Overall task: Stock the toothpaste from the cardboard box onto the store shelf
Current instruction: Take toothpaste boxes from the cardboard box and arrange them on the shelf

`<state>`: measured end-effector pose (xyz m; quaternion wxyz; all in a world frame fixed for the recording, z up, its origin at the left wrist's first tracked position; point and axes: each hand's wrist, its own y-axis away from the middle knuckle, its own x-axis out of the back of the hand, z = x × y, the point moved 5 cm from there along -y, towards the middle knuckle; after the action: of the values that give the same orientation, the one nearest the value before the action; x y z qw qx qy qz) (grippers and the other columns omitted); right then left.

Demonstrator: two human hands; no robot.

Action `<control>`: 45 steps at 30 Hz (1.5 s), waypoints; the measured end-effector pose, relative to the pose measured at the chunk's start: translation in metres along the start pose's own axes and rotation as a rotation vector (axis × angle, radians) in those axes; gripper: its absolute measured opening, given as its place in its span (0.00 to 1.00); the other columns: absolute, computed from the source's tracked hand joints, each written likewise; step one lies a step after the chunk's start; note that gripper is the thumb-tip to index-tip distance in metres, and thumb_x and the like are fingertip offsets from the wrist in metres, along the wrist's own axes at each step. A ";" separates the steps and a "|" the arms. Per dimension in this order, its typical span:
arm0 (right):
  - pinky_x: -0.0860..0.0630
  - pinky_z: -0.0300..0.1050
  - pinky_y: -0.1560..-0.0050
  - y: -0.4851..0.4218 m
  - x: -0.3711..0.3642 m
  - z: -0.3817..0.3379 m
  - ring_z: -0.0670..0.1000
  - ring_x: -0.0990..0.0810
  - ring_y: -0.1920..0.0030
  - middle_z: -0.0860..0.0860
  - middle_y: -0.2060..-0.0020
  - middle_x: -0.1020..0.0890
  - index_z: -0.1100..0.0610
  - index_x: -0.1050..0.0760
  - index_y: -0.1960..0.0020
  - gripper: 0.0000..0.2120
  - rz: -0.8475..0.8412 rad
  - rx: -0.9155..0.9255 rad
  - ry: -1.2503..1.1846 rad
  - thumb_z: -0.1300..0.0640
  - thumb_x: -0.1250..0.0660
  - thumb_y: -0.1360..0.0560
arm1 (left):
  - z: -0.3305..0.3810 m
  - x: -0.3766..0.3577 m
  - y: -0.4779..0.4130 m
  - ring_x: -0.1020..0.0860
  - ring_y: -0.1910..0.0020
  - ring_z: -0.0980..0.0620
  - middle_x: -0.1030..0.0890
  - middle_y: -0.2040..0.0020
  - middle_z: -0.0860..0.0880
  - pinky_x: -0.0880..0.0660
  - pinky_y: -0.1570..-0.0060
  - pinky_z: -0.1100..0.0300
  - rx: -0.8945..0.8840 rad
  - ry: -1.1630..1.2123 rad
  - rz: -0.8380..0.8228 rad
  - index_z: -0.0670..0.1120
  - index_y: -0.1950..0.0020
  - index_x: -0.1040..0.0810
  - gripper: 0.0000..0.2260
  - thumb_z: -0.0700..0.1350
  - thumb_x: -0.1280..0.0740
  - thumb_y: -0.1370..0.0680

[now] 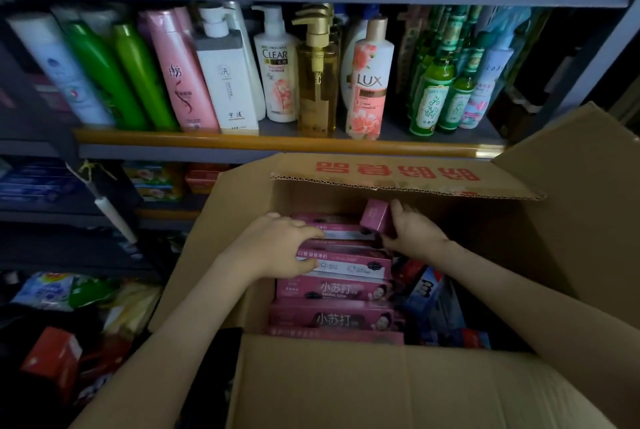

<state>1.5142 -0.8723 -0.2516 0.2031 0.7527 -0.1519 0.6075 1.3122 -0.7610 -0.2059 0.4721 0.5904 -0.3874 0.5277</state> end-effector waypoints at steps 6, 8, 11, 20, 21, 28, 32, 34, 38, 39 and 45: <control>0.28 0.52 0.39 0.040 0.036 -0.049 0.60 0.28 0.38 0.59 0.40 0.27 0.62 0.37 0.30 0.32 0.120 0.357 0.078 0.52 0.31 0.29 | 0.008 0.014 0.005 0.23 0.40 0.53 0.22 0.38 0.56 0.27 0.42 0.58 0.182 0.308 -0.024 0.54 0.29 0.33 0.40 0.78 0.45 0.33; 0.24 0.55 0.44 0.053 0.047 -0.066 0.61 0.26 0.42 0.60 0.43 0.25 0.64 0.35 0.32 0.33 0.200 0.450 0.090 0.52 0.29 0.31 | 0.021 0.014 0.007 0.22 0.42 0.52 0.23 0.39 0.53 0.25 0.43 0.55 0.281 0.647 -0.036 0.52 0.33 0.32 0.41 0.78 0.42 0.36; 0.22 0.53 0.47 0.068 0.059 -0.085 0.58 0.24 0.45 0.59 0.46 0.24 0.65 0.32 0.33 0.33 0.277 0.550 0.053 0.53 0.27 0.32 | 0.035 0.013 0.010 0.18 0.50 0.51 0.20 0.46 0.48 0.21 0.46 0.50 0.313 1.087 0.095 0.53 0.47 0.29 0.19 0.60 0.28 0.29; 0.32 0.37 0.43 0.074 0.064 -0.027 0.48 0.27 0.39 0.50 0.41 0.24 0.53 0.27 0.36 0.19 0.044 0.069 -0.440 0.47 0.34 0.23 | 0.007 0.018 0.044 0.16 0.60 0.47 0.17 0.50 0.43 0.19 0.58 0.60 0.414 1.539 0.144 0.43 0.40 0.25 0.10 0.43 0.36 0.20; 0.32 0.37 0.45 0.077 0.060 -0.022 0.48 0.25 0.41 0.49 0.43 0.23 0.53 0.25 0.38 0.17 0.046 0.031 -0.451 0.46 0.35 0.23 | 0.002 0.019 0.048 0.16 0.60 0.46 0.16 0.51 0.42 0.18 0.59 0.59 0.412 1.567 0.171 0.42 0.39 0.26 0.11 0.43 0.36 0.20; 0.22 0.52 0.44 0.099 0.046 -0.020 0.58 0.17 0.51 0.59 0.52 0.16 0.61 0.25 0.41 0.29 -0.094 -0.288 -1.231 0.37 0.36 0.29 | -0.023 0.019 0.062 0.19 0.68 0.45 0.17 0.59 0.38 0.21 0.68 0.58 0.354 1.892 0.350 0.34 0.41 0.26 0.22 0.48 0.36 0.29; 0.21 0.52 0.47 0.102 0.059 -0.040 0.55 0.16 0.58 0.57 0.61 0.15 0.61 0.23 0.51 0.26 0.158 -0.310 -1.263 0.37 0.41 0.23 | -0.027 0.022 0.071 0.21 0.72 0.50 0.17 0.63 0.40 0.22 0.72 0.61 0.443 1.775 0.436 0.40 0.46 0.25 0.16 0.52 0.43 0.18; 0.21 0.48 0.51 0.104 0.066 -0.053 0.52 0.16 0.63 0.54 0.66 0.16 0.59 0.23 0.57 0.26 0.202 -0.286 -1.314 0.38 0.45 0.21 | -0.032 0.026 0.082 0.22 0.73 0.53 0.19 0.64 0.43 0.22 0.70 0.61 0.554 1.598 0.500 0.44 0.50 0.25 0.19 0.55 0.49 0.16; 0.20 0.41 0.61 0.108 0.080 -0.089 0.50 0.15 0.60 0.53 0.62 0.14 0.55 0.22 0.50 0.28 0.163 -0.189 -1.495 0.38 0.54 0.19 | -0.048 0.030 0.116 0.22 0.63 0.50 0.20 0.60 0.50 0.23 0.48 0.51 0.695 1.348 0.590 0.50 0.54 0.24 0.19 0.58 0.49 0.17; 0.19 0.43 0.58 0.110 0.082 -0.099 0.51 0.15 0.58 0.54 0.60 0.14 0.56 0.22 0.48 0.31 0.149 -0.184 -1.505 0.36 0.56 0.20 | -0.051 0.029 0.127 0.22 0.64 0.50 0.20 0.61 0.49 0.22 0.50 0.50 0.719 1.394 0.637 0.48 0.50 0.23 0.19 0.57 0.48 0.17; 0.19 0.48 0.60 0.109 0.075 -0.154 0.54 0.16 0.61 0.56 0.61 0.17 0.57 0.28 0.48 0.30 0.077 -0.183 -1.665 0.34 0.55 0.22 | -0.062 0.029 0.193 0.22 0.61 0.51 0.20 0.54 0.47 0.21 0.65 0.61 0.817 1.506 0.790 0.45 0.39 0.28 0.14 0.50 0.47 0.16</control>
<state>1.3468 -0.8906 -0.1378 0.0641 0.9301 -0.3267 -0.1552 1.1157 -0.7486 -0.1487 0.1417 0.0396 0.0623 0.9872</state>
